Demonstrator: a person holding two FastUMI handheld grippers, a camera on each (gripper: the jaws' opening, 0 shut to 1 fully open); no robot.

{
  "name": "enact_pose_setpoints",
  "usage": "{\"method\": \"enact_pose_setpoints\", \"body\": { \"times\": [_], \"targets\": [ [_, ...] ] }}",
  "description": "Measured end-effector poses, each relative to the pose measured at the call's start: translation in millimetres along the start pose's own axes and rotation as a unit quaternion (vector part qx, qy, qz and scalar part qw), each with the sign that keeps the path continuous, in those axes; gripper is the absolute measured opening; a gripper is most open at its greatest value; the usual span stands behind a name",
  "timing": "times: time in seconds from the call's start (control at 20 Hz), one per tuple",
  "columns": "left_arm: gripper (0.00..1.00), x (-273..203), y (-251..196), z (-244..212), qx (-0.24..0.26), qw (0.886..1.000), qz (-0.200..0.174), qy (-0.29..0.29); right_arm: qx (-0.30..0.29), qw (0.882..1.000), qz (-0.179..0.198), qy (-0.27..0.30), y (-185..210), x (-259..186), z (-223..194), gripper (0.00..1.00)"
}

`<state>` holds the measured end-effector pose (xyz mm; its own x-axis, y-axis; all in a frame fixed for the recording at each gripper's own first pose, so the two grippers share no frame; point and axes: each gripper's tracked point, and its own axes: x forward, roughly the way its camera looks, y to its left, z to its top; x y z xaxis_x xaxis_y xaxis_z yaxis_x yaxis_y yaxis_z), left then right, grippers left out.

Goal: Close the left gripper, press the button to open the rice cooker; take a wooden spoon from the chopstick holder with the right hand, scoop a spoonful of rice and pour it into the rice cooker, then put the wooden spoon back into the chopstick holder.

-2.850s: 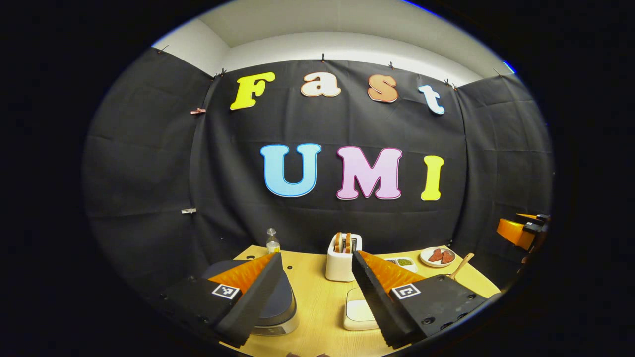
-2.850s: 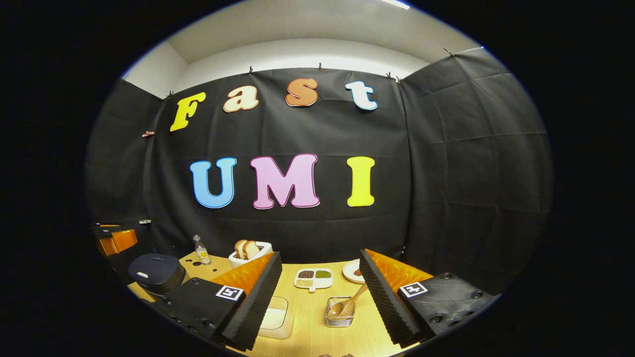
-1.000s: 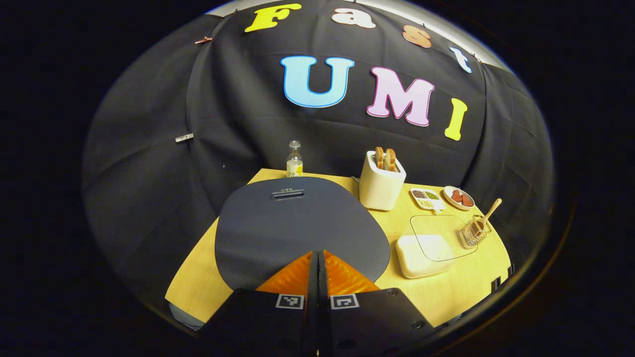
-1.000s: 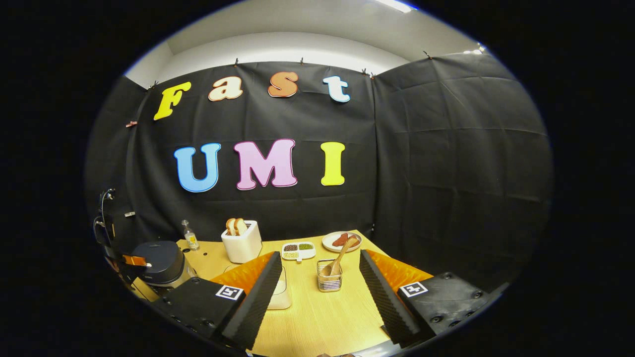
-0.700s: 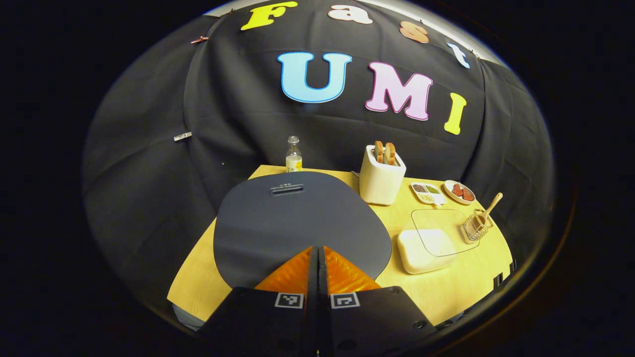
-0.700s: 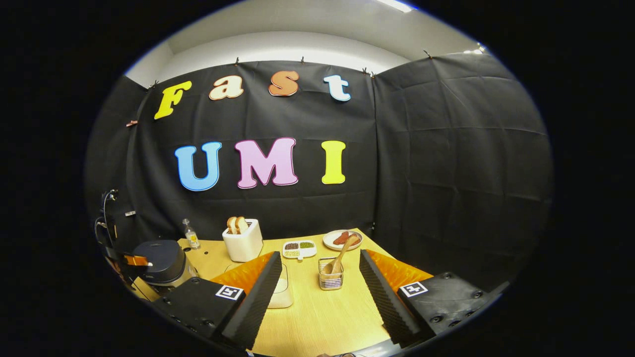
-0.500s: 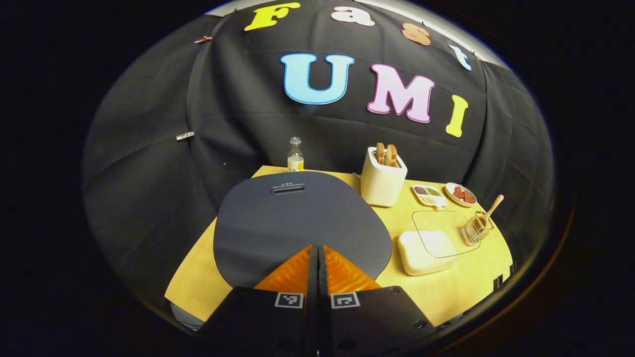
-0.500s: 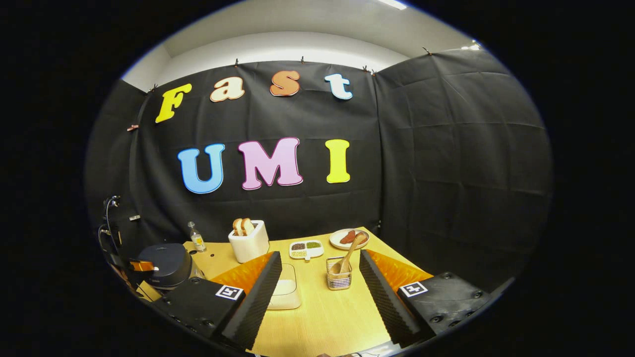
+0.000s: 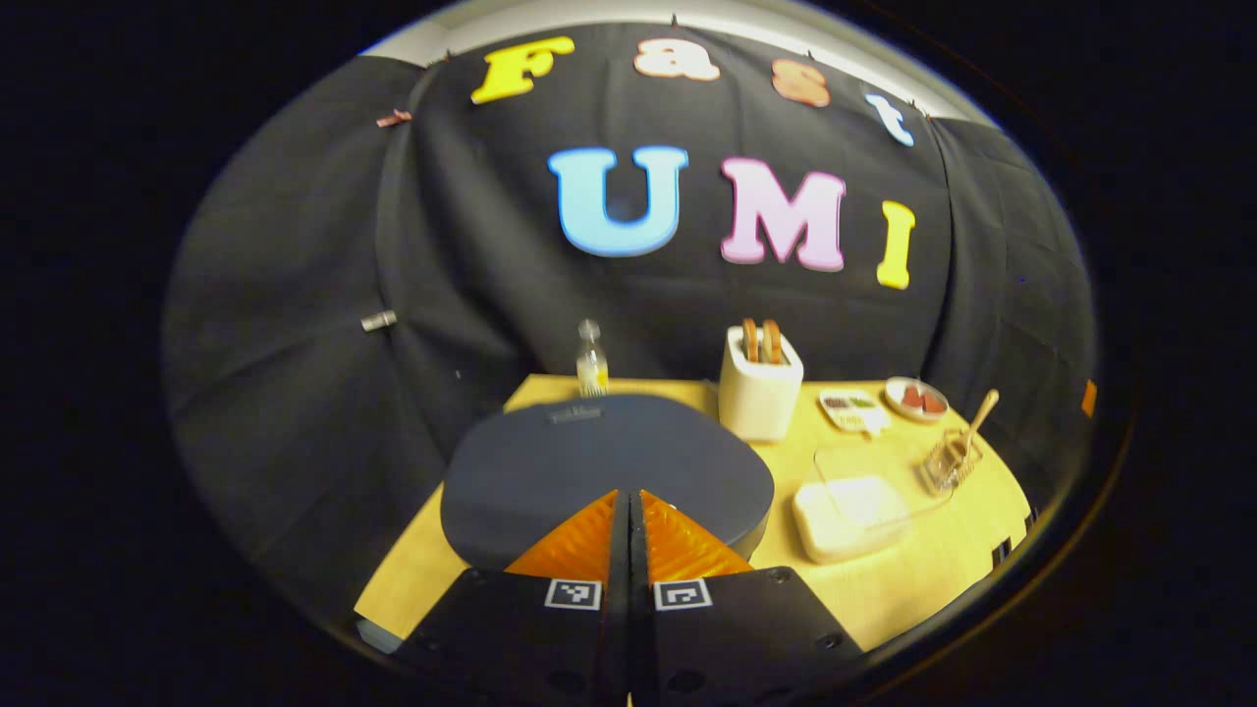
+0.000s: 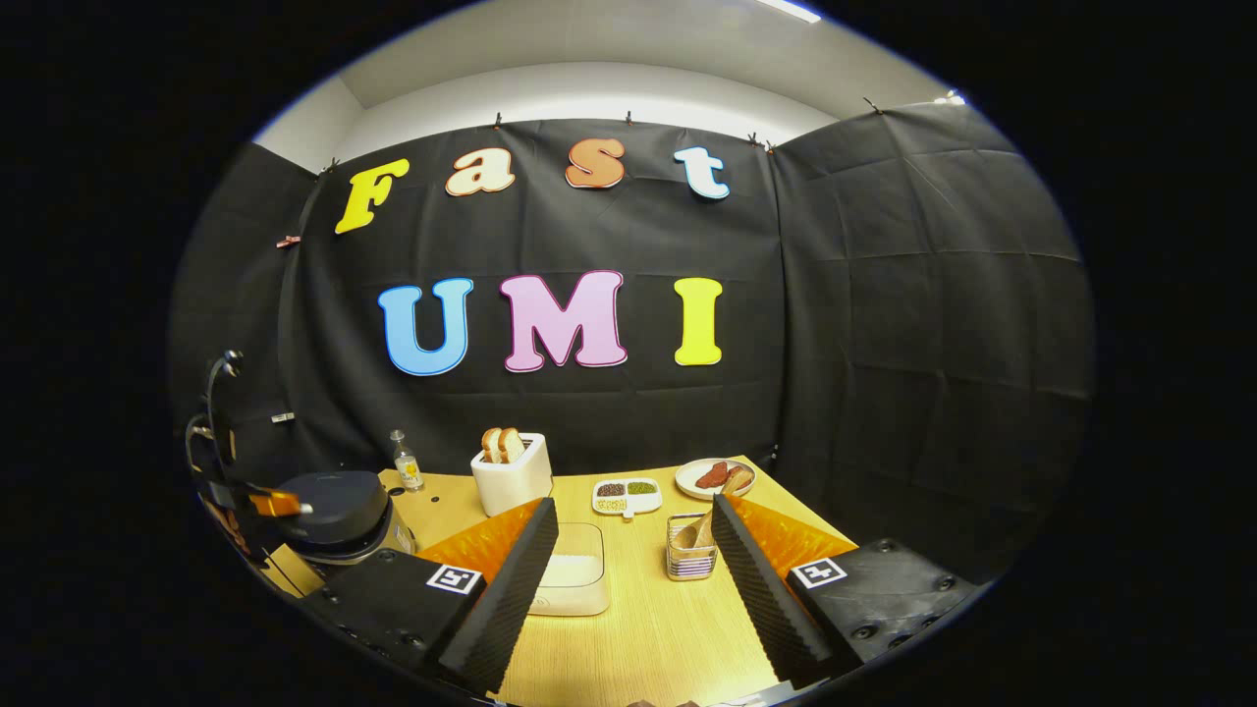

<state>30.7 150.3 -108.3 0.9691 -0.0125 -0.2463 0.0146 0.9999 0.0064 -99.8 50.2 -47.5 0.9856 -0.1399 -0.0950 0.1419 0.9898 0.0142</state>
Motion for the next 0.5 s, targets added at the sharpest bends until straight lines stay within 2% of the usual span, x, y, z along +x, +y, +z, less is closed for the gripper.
{"method": "enact_pose_setpoints", "body": {
  "times": [0.1, 0.2, 0.3, 0.5],
  "targets": [
    [0.06, -20, 5, 57, -0.008, 0.998, 0.017, -0.067, -0.002, 1.000, -0.003, 0.000, -4, 8, 3, 0.98],
    [0.06, -34, 1, 89, -0.016, 0.995, 0.021, -0.100, -0.010, 1.000, -0.009, -0.003, -9, 19, 7, 0.98],
    [0.07, -36, -6, 93, -0.015, 0.994, 0.018, -0.111, -0.014, 1.000, -0.015, -0.008, -18, 30, 14, 0.98],
    [0.11, -37, -29, 84, -0.032, 0.995, -0.001, -0.097, 0.000, 1.000, -0.028, 0.008, -38, 56, 9, 0.98]
  ]
}}
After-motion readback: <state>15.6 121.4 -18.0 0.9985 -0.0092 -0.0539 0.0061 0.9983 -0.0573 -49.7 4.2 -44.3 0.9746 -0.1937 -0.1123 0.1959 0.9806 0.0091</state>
